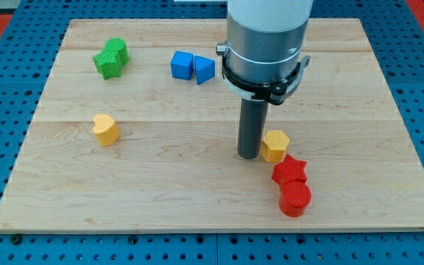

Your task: Move the yellow heart to the top side of the yellow hexagon

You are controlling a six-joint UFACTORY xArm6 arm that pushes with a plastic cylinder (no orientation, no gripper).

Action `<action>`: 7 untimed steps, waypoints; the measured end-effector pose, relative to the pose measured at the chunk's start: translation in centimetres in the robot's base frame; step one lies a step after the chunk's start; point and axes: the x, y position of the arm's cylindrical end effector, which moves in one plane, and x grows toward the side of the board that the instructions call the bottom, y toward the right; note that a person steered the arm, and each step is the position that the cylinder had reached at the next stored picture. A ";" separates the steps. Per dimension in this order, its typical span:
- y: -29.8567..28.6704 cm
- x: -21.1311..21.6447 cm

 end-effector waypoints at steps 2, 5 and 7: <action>0.0 0.0; -21.5 3.0; -22.5 -3.8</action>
